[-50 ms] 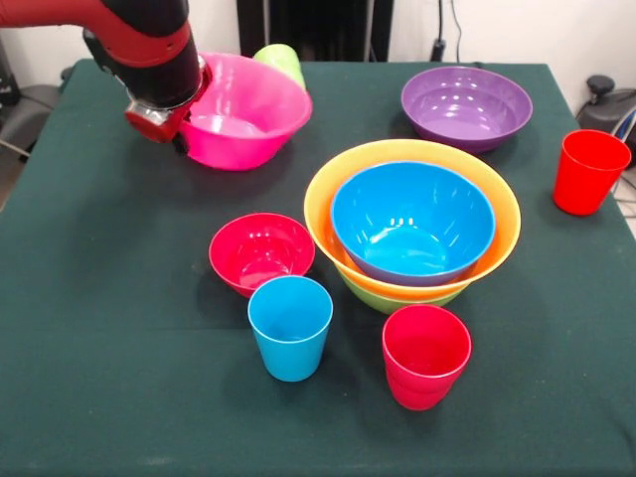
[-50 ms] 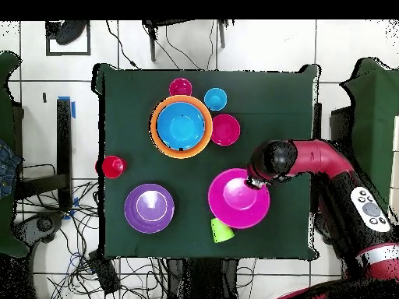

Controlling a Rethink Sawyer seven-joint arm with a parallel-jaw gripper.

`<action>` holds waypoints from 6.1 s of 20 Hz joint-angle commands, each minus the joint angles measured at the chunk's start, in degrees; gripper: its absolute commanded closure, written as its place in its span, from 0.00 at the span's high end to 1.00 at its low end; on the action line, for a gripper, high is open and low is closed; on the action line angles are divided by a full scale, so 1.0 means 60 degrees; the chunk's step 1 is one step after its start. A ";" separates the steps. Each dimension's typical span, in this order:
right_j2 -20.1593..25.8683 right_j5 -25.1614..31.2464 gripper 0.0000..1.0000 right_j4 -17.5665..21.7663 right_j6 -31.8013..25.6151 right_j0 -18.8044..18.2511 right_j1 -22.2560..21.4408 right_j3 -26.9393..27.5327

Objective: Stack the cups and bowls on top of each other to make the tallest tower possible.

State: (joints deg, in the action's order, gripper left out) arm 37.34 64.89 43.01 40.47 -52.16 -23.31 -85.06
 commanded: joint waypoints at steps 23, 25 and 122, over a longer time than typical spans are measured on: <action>0.0568 0.5579 0.00 -0.2177 -0.0634 0.1866 0.0194 0.4873; 0.0623 0.5557 0.00 -0.2368 -0.0416 0.1911 0.0264 0.5076; -0.0916 -0.1587 0.00 -0.6133 0.4830 0.2982 0.0227 0.1446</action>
State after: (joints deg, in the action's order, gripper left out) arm 29.34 55.49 7.50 66.07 -36.46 -23.97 -75.76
